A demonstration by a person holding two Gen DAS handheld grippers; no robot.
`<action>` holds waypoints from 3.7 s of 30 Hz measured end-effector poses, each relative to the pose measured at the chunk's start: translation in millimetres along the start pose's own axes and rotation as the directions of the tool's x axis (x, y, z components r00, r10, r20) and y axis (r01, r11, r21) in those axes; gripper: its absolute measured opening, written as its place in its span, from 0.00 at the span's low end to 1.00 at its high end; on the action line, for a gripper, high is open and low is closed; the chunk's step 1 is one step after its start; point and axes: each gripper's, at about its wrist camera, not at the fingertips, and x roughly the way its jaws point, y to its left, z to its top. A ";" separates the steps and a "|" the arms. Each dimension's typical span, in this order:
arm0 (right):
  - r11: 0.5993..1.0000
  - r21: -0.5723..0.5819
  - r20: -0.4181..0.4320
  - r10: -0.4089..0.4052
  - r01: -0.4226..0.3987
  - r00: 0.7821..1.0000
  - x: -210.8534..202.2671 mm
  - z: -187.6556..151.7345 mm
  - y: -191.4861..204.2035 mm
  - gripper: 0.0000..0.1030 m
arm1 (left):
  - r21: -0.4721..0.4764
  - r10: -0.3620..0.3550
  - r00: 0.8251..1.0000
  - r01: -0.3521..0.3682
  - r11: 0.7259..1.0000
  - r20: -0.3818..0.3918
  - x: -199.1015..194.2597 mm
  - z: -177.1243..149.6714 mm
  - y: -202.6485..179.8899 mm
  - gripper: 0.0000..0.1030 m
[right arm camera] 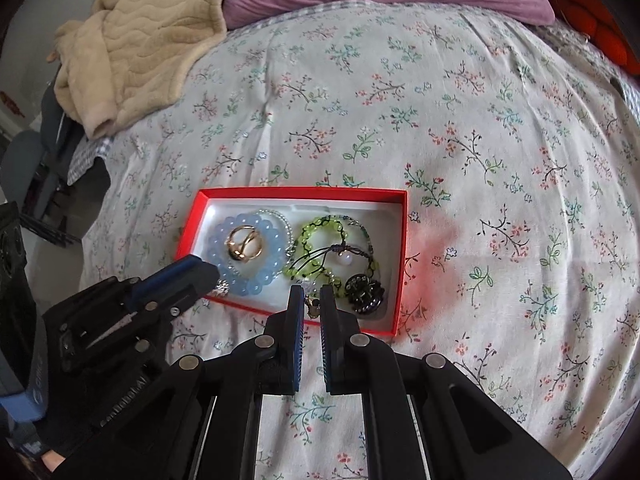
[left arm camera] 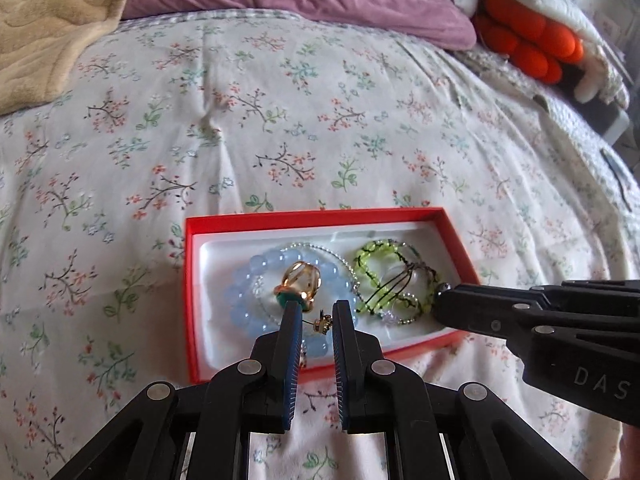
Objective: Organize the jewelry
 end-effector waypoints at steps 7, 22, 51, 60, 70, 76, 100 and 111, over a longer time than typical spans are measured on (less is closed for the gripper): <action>0.999 0.025 -0.014 -0.020 0.021 1.000 10.8 5.1 -11.3 0.08 | 0.025 0.045 0.999 -0.045 0.999 -0.011 15.6 1.0 -2.4 0.13; 1.000 0.017 -0.012 -0.019 0.019 1.000 17.2 9.9 -11.2 0.09 | 0.065 0.131 0.991 -0.129 0.989 -0.023 4.4 -6.8 -0.3 0.47; 0.964 0.022 0.064 -0.265 0.264 0.962 -47.9 -56.9 -41.7 0.91 | -0.041 0.270 0.959 -0.274 0.961 -0.091 -52.4 -65.9 27.8 0.99; 0.947 0.003 0.074 -0.322 0.322 0.944 -72.5 -90.8 -31.0 1.00 | -0.014 0.357 0.926 -0.362 0.932 -0.126 -75.7 -91.6 19.3 0.99; 0.945 -0.053 0.098 -0.317 0.323 0.943 -64.2 -128.3 -3.7 1.00 | -0.058 0.359 0.926 -0.367 0.929 -0.114 -78.8 -125.1 7.0 0.99; 0.937 -0.071 0.100 -0.334 0.341 0.937 -46.4 -136.4 4.0 1.00 | -0.071 0.346 0.934 -0.353 0.933 -0.093 -77.8 -131.1 6.1 0.99; 0.943 -0.063 0.072 -0.322 0.326 0.944 -31.2 -136.2 6.9 1.00 | -0.107 0.340 0.937 -0.346 0.932 -0.078 -77.5 -133.4 12.9 0.99; 0.941 -0.067 0.066 -0.328 0.332 0.943 -28.3 -137.0 8.2 1.00 | -0.113 0.334 0.941 -0.339 0.934 -0.059 -81.4 -133.6 13.1 0.99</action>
